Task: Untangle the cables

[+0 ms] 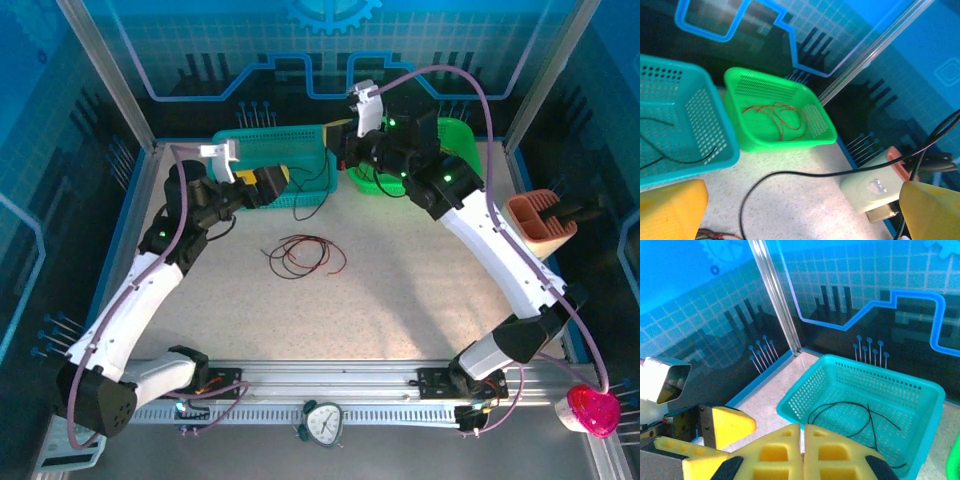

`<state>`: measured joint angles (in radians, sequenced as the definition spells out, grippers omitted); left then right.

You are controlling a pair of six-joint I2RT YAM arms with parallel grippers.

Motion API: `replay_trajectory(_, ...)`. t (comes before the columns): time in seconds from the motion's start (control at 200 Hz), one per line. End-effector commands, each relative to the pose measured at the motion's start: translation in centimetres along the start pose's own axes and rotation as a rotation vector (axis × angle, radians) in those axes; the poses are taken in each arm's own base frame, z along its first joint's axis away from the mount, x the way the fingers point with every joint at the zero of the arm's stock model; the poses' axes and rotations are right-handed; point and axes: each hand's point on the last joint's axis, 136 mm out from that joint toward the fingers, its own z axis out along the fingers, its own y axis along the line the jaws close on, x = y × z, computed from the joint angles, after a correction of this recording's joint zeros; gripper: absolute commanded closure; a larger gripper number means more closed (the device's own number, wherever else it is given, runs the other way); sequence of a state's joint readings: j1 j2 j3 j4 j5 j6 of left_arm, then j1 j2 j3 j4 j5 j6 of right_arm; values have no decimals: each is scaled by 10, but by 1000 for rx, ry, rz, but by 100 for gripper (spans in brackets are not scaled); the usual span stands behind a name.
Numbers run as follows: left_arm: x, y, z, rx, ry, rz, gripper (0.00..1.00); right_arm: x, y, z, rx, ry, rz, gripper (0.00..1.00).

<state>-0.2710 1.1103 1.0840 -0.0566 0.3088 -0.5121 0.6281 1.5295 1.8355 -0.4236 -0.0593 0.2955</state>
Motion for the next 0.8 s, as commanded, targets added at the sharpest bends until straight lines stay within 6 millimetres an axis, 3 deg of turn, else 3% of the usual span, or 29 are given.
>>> replay_trajectory(0.0,-19,-32,-4,107,-31,38,1,-25,14,-14,-48,-67,1,100)
replay_trajectory(0.195,-19,-46,2,142,-15,53,4,-25,15,-11,-58,-70,16,100)
replay_trajectory(0.365,-15,-44,3,134,-9,52,6,-24,11,-4,-45,-63,23,100)
replay_trajectory(0.795,-10,-4,-14,-83,-63,73,7,-20,-8,25,-17,-32,56,100)
